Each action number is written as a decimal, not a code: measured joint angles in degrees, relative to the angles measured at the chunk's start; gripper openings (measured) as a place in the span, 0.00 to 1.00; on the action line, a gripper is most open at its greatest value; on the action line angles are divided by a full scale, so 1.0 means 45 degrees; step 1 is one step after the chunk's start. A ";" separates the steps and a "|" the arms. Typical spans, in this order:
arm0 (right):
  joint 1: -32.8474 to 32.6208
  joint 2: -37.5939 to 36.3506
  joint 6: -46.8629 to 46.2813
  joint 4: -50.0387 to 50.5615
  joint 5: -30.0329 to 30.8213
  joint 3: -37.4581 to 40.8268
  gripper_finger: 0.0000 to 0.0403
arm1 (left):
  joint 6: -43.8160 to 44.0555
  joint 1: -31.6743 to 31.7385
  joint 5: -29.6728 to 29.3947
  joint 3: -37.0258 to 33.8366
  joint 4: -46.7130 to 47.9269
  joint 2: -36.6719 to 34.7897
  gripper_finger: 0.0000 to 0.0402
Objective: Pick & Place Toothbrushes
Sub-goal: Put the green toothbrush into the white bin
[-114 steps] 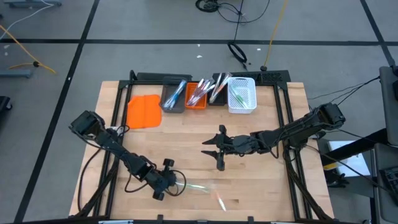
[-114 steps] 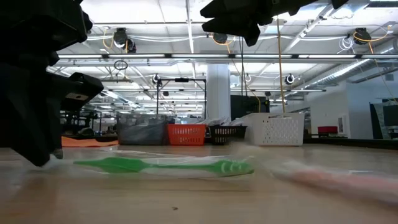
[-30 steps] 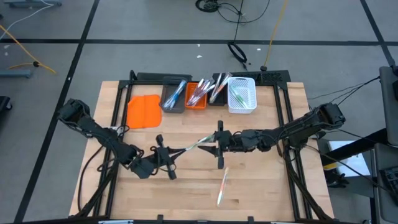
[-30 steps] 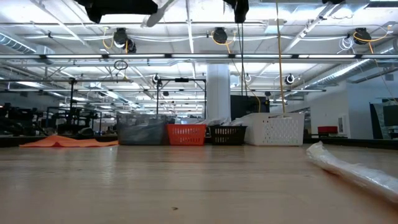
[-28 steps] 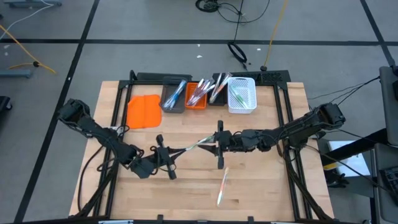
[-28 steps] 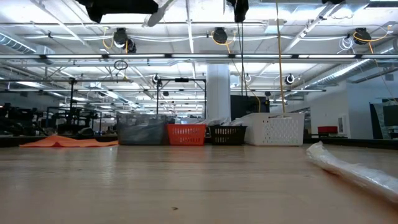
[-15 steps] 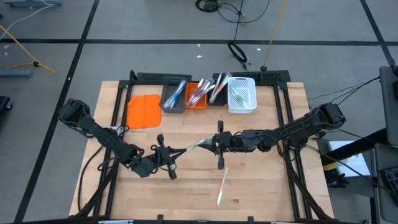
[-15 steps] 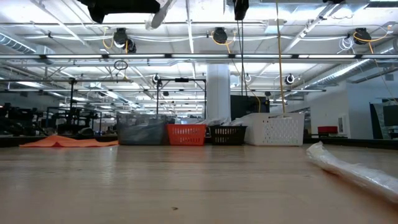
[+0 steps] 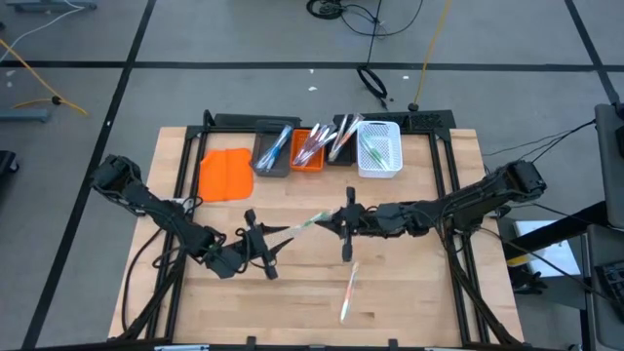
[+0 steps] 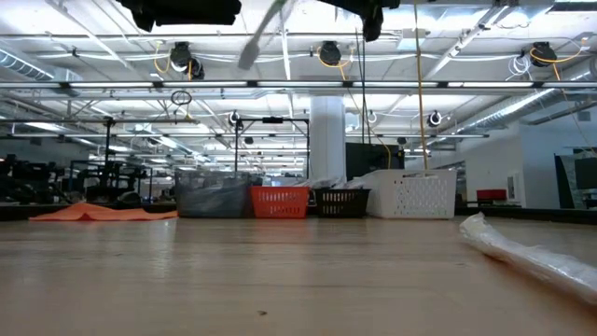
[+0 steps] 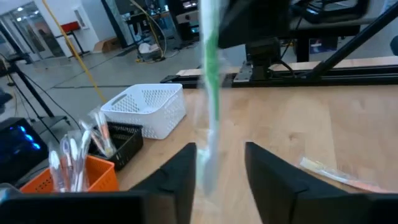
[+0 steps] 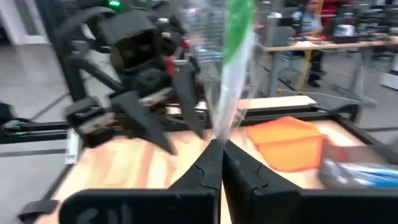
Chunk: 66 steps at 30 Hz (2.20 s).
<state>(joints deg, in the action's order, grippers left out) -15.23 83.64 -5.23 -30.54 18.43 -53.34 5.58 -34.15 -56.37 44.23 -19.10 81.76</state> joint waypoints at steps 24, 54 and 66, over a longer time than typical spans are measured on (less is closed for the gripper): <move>0.2598 -0.3920 -0.3025 0.9742 0.6491 0.0000 0.00 | 0.2605 -0.0492 0.1956 0.0000 0.1018 -0.0005 0.46; 0.9193 -0.3558 -0.4213 1.4812 0.1767 0.0000 0.00 | 0.3206 0.0178 0.1975 0.0000 0.1346 -0.0001 0.45; 0.9537 -0.2509 -0.3661 1.4821 0.1172 0.0000 0.01 | 0.3274 0.0178 0.2000 0.0000 0.1386 -0.0004 0.45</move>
<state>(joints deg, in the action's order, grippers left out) 27.68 72.35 -21.71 36.15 23.71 -53.34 20.32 -33.34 -47.38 44.23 -12.86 81.74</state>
